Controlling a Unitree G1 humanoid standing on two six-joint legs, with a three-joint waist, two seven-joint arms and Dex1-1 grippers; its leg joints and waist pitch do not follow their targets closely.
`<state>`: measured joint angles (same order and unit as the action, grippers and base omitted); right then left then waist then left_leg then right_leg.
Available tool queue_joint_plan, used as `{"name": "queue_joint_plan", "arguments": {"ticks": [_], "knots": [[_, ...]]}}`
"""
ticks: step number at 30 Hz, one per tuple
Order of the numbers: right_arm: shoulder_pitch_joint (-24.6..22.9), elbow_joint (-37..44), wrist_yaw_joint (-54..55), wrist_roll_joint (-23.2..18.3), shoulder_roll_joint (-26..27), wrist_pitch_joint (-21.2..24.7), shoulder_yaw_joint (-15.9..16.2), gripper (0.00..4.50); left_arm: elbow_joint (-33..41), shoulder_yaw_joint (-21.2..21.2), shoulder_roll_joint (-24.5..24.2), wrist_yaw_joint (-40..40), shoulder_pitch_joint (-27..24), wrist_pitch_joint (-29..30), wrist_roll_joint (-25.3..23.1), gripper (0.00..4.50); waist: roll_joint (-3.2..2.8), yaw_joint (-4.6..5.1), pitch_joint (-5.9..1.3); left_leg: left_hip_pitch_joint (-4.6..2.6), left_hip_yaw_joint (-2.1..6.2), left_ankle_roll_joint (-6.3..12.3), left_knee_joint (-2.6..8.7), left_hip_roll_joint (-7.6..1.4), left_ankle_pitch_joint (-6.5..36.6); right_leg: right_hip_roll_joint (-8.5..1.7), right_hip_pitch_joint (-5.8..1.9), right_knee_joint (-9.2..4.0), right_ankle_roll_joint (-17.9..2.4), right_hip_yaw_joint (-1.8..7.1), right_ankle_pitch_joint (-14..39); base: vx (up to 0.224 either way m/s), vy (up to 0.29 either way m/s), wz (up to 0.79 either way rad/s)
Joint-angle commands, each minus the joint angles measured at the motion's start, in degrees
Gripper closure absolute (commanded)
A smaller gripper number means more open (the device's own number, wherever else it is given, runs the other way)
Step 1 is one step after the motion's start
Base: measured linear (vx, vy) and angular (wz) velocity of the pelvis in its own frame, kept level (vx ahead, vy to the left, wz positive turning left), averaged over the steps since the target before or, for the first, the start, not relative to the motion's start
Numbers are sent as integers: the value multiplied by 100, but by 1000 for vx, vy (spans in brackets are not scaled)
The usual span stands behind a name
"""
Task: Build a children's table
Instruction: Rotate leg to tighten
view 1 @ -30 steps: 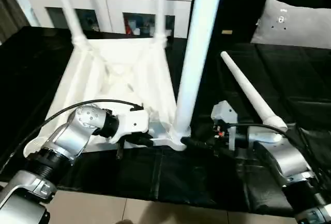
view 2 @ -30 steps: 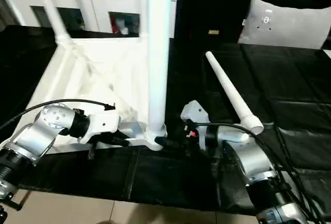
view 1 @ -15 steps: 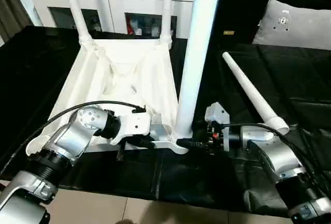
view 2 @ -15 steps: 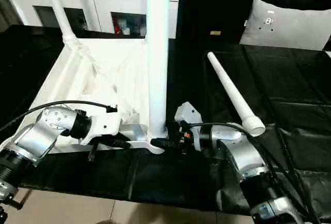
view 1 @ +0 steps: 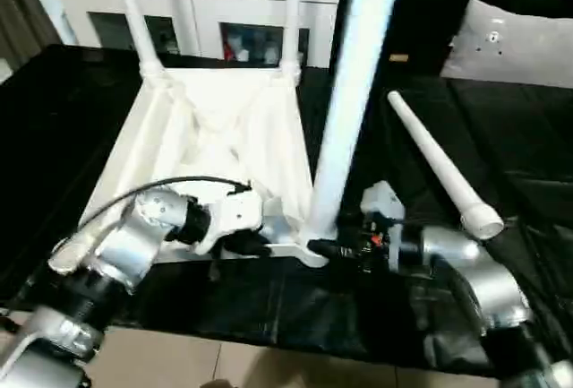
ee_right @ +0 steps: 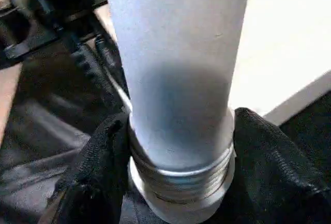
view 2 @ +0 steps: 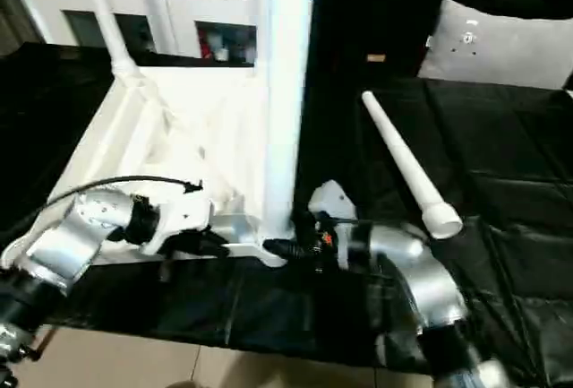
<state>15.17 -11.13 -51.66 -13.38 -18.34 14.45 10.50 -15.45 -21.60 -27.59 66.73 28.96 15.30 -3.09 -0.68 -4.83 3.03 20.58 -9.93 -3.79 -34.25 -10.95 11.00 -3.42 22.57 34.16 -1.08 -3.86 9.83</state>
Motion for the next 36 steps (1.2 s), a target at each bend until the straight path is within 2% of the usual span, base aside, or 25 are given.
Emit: {"name": "queue_joint_plan", "arguments": {"ticks": [1,2,3,4,5,6,7,8,10,11,12,13,15,17,18,19,22,26,27,30,31,32,34,36], "knots": [[-188,21,547,129,363,121,240,181,245,16,404,-497,-28,401,175,450,-20,76,-281,-100,62,-15,453,-225,1607,-460,-172,-506,-935,273,2475,0,0,0],[-292,-22,991,260,586,118,196,181,321,115,573,-738,-36,699,182,450,-4,108,-272,-87,78,-59,467,-212,1737,-462,-199,-522,-837,254,2741,0,0,0],[-317,-52,1160,303,674,130,170,181,349,151,642,-825,-38,814,181,450,4,176,-241,-180,116,-145,461,-180,2173,-470,-132,-640,-567,204,3516,0,0,0],[-296,-197,1833,388,1088,249,13,182,425,208,970,-1204,-10,1186,82,450,-8,245,-249,-181,136,-152,451,-159,2245,-476,-138,-682,-458,186,3713,0,0,0],[-286,-220,1957,401,1167,279,-15,182,437,219,1040,-1285,-1,1262,64,450,0,282,-249,-160,142,-144,454,-157,2231,-474,-147,-693,-424,180,3730,0,0,0],[-248,-280,2366,443,1427,387,-106,182,482,257,1290,-1575,37,1544,9,450,-63,297,-259,-158,158,-160,455,-160,2224,-486,-153,-687,-428,176,3691,0,0,0],[-216,-313,2523,451,1525,399,-154,182,467,291,1411,-1724,68,1632,-4,450,-58,376,-266,-138,187,-125,466,-153,2308,-465,-173,-708,-380,134,3646,0,0,0],[-163,-388,2764,434,1662,444,-245,182,430,335,1579,-1927,120,1721,-16,450,-58,376,-266,-138,187,-125,466,-153,2308,-465,-173,-708,-380,134,3646,0,0,0],[15,-706,3449,463,2027,473,-481,182,334,337,1999,-2476,273,1831,-167,450,-66,488,-267,-130,195,-59,474,-154,2476,-443,-155,-740,-433,108,3397,0,0,0],[15,-706,3449,463,2027,473,-481,182,334,337,1999,-2476,273,1831,-167,450,-61,515,-262,-137,194,-55,468,-146,2513,-435,-140,-754,-432,100,3432,0,0,0],[58,-802,3581,471,2104,436,-536,182,320,285,2046,-2541,299,1813,-231,450,-95,522,-262,-150,202,-55,461,-138,2549,-439,-135,-763,-413,91,3475,0,0,0],[126,-950,3793,610,2186,283,-529,182,283,109,1993,-2589,348,1654,-416,450,-61,544,-266,-135,208,-10,455,-118,2586,-446,-145,-788,-334,84,3565,0,0,0],[121,-969,3749,675,2193,246,-499,182,264,73,1928,-2582,355,1624,-505,450,-72,569,-263,-138,210,11,456,-120,2624,-446,-135,-798,-313,83,3583,0,0,0],[102,-955,3717,668,2216,239,-520,182,247,73,1889,-2592,353,1616,-556,450,-73,575,-261,-140,205,38,459,-123,2608,-449,-127,-803,-325,97,3548,0,0,0],[63,-893,3713,682,2218,210,-545,126,207,38,1772,-2575,347,1559,-634,450,-73,574,-266,-138,205,40,459,-127,2594,-451,-128,-793,-338,105,3513,0,0,0],[50,-864,3709,697,2197,192,-542,112,186,25,1722,-2549,344,1519,-647,450,-71,579,-265,-126,206,45,471,-131,2600,-447,-126,-780,-362,117,3470,0,0,0],[38,-834,3699,744,2150,84,-526,94,169,23,1662,-2549,327,1484,-636,450,-71,587,-269,-117,200,37,484,-148,2568,-452,-128,-748,-456,139,3304,0,0,0],[-127,-540,3413,734,1869,-388,-584,63,189,-7,1364,-2093,208,1022,-507,450,-76,564,-290,-83,195,66,495,-163,2414,-466,-155,-715,-534,174,3063,0,0,0],[-263,-317,3235,634,1735,-511,-670,51,158,-6,1254,-2001,151,888,-489,450,-56,530,-322,-37,175,109,497,-185,2110,-468,-200,-658,-654,214,2604,0,0,0],[-299,-253,3184,612,1694,-538,-686,29,149,-1,1226,-1974,136,867,-476,450,-59,495,-365,15,137,179,479,-200,1630,-443,-223,-534,-921,256,1818,0,0,0],[-506,135,2749,490,1444,-585,-638,8,80,-6,1094,-1835,90,731,-427,450,-43,441,-360,29,103,283,460,-202,1368,-432,-231,-523,-1033,257,1518,0,0,0],[-506,135,2749,490,1444,-585,-638,8,80,-6,1094,-1835,90,731,-427,450,-43,441,-360,29,103,283,460,-202,1368,-432,-231,-523,-1033,257,1518,0,0,0],[-850,754,1900,172,911,-540,-575,8,-33,-108,780,-1360,31,317,-346,450,-64,366,-381,34,93,369,442,-201,1157,-433,-276,-487,-1031,265,1282,0,0,0],[-936,912,1598,53,709,-520,-561,8,-69,-154,662,-1104,9,114,-293,450,-70,346,-381,33,91,428,451,-220,1041,-430,-272,-454,-1071,268,1045,0,0,0]]}}
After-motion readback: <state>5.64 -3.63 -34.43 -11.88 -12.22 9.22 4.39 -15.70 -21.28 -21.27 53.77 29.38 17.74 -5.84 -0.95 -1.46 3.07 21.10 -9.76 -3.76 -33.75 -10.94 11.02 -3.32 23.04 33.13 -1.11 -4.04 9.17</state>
